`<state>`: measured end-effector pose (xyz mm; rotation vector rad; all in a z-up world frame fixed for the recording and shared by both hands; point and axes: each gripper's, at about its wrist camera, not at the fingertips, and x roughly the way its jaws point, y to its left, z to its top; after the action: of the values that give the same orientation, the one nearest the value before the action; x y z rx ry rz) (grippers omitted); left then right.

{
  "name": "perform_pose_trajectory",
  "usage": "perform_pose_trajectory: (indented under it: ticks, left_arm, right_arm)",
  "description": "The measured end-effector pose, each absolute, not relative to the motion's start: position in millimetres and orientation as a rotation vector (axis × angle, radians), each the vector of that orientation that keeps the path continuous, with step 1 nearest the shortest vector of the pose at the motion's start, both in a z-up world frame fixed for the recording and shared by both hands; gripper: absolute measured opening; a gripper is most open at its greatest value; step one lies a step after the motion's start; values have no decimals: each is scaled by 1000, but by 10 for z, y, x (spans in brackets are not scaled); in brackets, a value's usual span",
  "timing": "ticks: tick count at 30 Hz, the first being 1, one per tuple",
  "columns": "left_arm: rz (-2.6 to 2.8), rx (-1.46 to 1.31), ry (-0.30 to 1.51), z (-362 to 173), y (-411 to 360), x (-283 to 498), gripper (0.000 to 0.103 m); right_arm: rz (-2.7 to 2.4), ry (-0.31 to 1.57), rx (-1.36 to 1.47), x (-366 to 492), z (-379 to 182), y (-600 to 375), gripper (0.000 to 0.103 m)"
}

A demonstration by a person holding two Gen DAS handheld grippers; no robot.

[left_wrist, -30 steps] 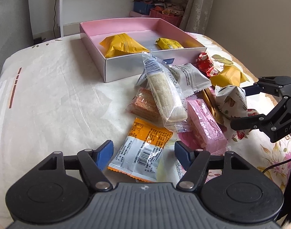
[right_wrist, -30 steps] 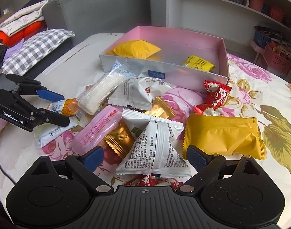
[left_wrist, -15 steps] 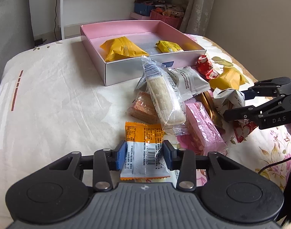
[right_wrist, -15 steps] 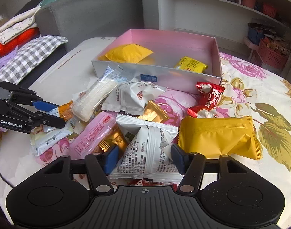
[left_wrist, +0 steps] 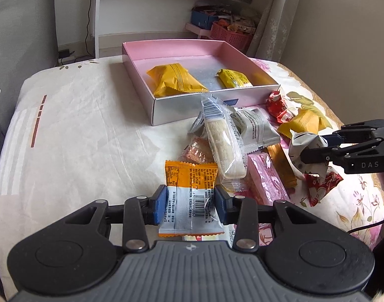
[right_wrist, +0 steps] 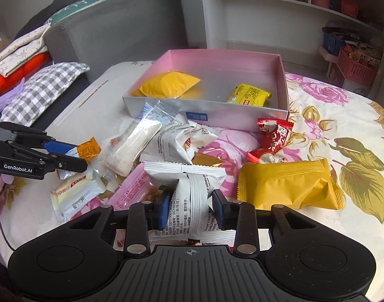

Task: Organize snacks
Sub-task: 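Grasp the orange-and-white packet with the left tool while the right tool grasps a white triangular packet, then carry both held packets over the pink box with both tools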

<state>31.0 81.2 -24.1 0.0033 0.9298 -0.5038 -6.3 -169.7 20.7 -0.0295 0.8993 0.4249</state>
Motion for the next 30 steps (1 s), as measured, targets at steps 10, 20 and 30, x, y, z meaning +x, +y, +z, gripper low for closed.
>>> perform_pose_trajectory:
  ticks: [10, 20, 30]
  left_arm:
    - [-454, -79, 890, -96, 838, 398, 36]
    - [-467, -160, 834, 51, 588, 609, 36]
    - [-438, -200, 797, 65, 268, 904, 36]
  right_arm:
    - [399, 848, 67, 27, 435, -1773, 34]
    - [367, 821, 163, 343, 540, -1834, 34]
    - [324, 813, 275, 705, 510, -1909, 34]
